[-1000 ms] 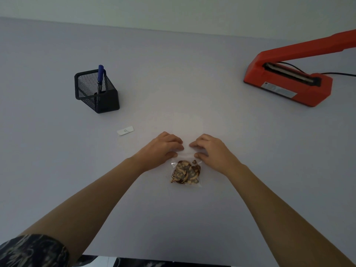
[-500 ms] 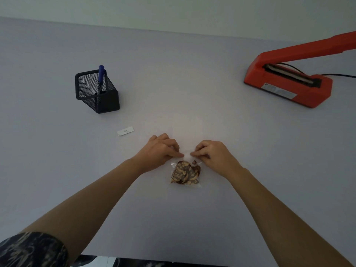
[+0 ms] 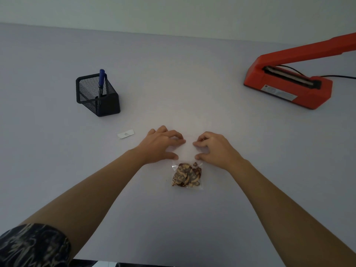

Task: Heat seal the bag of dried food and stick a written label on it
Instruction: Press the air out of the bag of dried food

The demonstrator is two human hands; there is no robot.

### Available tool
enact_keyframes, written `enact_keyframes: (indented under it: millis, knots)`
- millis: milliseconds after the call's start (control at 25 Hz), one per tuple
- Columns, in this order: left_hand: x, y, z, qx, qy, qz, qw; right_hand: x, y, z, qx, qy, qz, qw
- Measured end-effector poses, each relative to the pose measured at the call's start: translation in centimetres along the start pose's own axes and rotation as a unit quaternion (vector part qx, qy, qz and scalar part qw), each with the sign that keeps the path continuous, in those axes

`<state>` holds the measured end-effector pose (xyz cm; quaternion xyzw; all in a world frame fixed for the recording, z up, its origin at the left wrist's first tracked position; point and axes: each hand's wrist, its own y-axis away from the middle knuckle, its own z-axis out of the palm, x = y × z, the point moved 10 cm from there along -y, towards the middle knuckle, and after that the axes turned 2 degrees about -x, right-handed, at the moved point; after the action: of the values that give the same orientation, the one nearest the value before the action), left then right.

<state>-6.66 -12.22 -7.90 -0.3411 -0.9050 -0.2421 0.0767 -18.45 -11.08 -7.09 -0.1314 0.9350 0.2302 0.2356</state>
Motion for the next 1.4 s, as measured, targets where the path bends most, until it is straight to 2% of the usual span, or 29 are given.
enact_keyframes:
  millis: [640,1120,1200,1320,1400]
  knots:
    - [-2.3,-1.3,-0.9,-0.025,0.0,-0.072,0.997,0.6,-1.0,-0.9,-0.007,-0.014,-0.003,1.0]
    - [-1.0,-2.3,-2.3,-0.034,-0.048,-0.086,0.995,0.9,-1.7,-0.9,-0.05,-0.065,0.081,0.993]
    - [-0.7,-2.6,-2.8,-0.026,-0.027,-0.094,0.995,1.2,-1.7,-1.3,-0.027,-0.123,0.098,0.987]
    - [-0.4,-2.6,-3.9,-0.005,0.023,-0.094,0.995,2.2,-1.4,-2.7,0.056,-0.199,0.115,0.972]
    - [-0.2,-2.7,-5.5,0.041,0.055,-0.095,0.993,3.5,-0.8,-4.1,0.113,-0.223,0.123,0.96]
